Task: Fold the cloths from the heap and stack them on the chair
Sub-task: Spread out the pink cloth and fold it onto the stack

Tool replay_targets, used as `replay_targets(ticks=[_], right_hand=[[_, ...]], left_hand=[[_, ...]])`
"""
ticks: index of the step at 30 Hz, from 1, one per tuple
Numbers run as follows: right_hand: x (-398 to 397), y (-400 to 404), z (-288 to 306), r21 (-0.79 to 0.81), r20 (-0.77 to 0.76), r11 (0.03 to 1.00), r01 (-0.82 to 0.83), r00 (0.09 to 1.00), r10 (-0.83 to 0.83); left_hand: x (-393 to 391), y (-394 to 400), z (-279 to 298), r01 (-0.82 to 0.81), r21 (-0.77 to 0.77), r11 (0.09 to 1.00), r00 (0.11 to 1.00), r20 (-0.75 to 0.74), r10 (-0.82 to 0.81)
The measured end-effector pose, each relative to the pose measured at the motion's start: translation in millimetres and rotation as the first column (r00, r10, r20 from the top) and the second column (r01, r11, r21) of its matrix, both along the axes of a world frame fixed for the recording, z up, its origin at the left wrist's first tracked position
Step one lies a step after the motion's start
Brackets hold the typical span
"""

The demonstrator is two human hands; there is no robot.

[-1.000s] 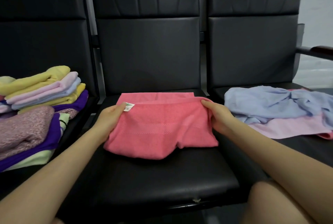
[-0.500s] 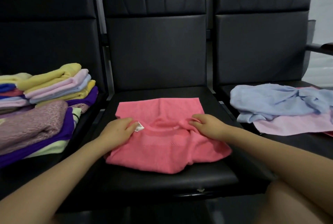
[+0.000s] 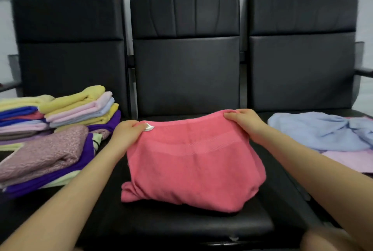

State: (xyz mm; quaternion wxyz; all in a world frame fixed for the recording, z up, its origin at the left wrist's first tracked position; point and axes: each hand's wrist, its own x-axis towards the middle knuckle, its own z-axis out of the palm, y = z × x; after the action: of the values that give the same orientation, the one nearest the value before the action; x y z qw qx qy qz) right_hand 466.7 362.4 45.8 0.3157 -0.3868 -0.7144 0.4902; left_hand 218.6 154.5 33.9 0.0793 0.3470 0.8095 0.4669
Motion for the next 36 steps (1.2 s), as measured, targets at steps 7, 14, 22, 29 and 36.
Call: replay_targets(ticks=[7, 14, 22, 29, 36], right_hand=[[-25, 28, -65, 0.394, 0.499, 0.919, -0.007, 0.841, -0.208], [-31, 40, -77, 0.452, 0.650, 0.865, -0.219, 0.745, -0.151], [-11, 33, -70, 0.402, 0.532, 0.880, -0.254, 0.847, 0.002], [2, 27, -62, 0.410, 0.547, 0.872, -0.267, 0.837, -0.001], [17, 9, -15, 0.355, -0.030, 0.934, 0.032, 0.999, -0.023]], left_hand=[[-42, 21, -59, -0.097, -0.224, 0.970, 0.985, -0.164, 0.060], [-55, 27, -77, -0.019, -0.382, 0.924, 0.934, -0.337, -0.120], [-49, 16, -63, 0.010, -0.427, 0.904, 0.976, -0.193, -0.102], [-45, 7, -50, 0.033, -0.451, 0.892, 0.999, 0.007, -0.033], [-13, -13, -7, -0.032, 0.220, 0.975, 0.978, 0.209, -0.016]])
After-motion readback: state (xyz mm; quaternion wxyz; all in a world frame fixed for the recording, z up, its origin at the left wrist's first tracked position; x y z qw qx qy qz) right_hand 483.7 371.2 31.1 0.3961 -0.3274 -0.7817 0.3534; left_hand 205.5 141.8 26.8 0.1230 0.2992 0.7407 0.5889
